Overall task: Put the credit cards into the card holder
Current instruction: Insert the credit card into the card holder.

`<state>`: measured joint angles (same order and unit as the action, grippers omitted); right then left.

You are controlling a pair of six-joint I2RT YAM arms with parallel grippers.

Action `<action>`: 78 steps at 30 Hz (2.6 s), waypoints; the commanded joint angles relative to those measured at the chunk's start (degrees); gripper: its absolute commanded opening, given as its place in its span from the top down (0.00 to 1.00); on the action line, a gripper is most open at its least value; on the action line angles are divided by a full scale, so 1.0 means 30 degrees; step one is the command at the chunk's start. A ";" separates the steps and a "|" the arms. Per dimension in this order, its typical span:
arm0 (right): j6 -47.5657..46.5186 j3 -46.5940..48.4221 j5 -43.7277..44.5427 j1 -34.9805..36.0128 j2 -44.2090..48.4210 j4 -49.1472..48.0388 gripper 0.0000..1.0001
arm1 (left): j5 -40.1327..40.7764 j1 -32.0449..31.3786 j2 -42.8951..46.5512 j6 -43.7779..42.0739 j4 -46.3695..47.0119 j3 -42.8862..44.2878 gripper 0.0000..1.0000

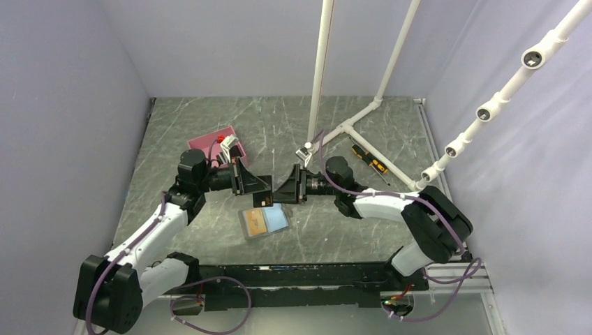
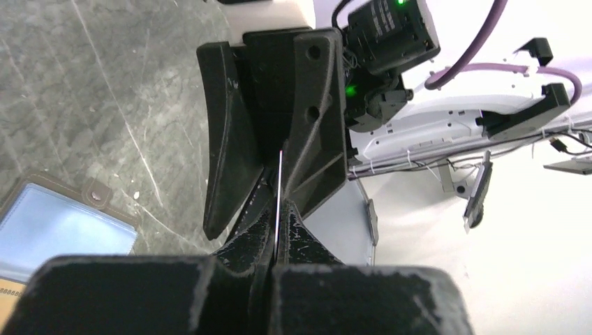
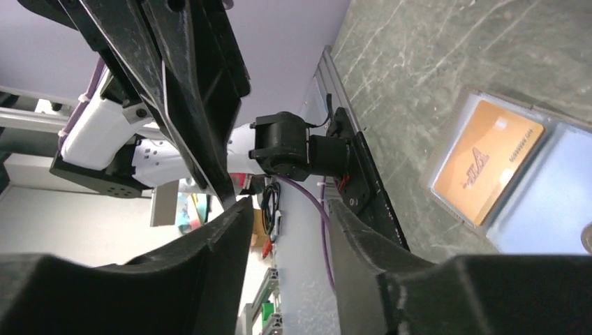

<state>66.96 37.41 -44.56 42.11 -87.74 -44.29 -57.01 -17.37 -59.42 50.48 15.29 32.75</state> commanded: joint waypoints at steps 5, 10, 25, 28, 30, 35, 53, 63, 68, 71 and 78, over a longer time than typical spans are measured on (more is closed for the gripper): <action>-0.0896 -0.0771 0.0526 -0.0370 0.3285 -0.0129 0.37 | 0.2206 -0.0042 0.2322 -0.0811 -0.1705 0.0272 1.00; -0.0098 -0.0816 0.0796 0.0037 0.3357 -0.1517 0.37 | 0.1646 -0.0042 0.1636 0.0130 -0.0251 -0.0063 1.00; 0.1093 0.0251 0.1286 0.0492 0.0594 -0.3459 1.00 | 0.0909 -0.0071 0.1632 0.3055 0.1990 -0.1423 0.59; 0.1258 -0.0136 0.1241 0.0143 0.0716 -0.3601 1.00 | 0.1698 -0.0071 0.3397 0.2964 0.0258 -0.1919 0.26; 0.1561 -0.0193 0.0701 0.0033 0.0497 -0.4147 1.00 | 0.2132 -0.0064 0.4653 0.3437 0.0443 -0.2809 0.21; 0.2574 0.0018 -0.0480 0.0078 -0.0248 -0.5623 1.00 | 0.2349 -0.0071 0.5772 0.4146 0.1301 -0.3979 0.32; -0.2342 -0.0531 0.0770 0.0156 0.1181 0.0795 0.73 | 0.5367 -0.0012 0.6209 0.2700 -0.3898 -0.3502 1.00; -1.0543 0.4699 0.1829 0.0200 -0.2154 1.2322 0.67 | 0.6664 -0.0139 0.3399 -0.1518 -1.1385 -0.2564 1.00; -1.1324 0.5487 0.2149 0.0261 -0.3862 1.2535 0.87 | 0.6711 -0.0261 0.2923 -0.0989 -0.9209 -0.4128 1.00; -1.1846 0.5723 0.2887 0.0257 -0.4761 1.3036 0.94 | 0.6575 -0.0248 0.2162 -0.0864 -0.7954 -0.4767 1.00; -1.2597 0.5375 0.4516 0.0239 -0.5740 1.3062 1.00 | 0.6033 -0.0252 -0.0301 -0.0986 -0.5333 -0.5442 1.00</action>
<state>32.38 51.90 -34.30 42.78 -104.18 -4.97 -37.26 -17.96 -58.41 48.64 -8.95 17.34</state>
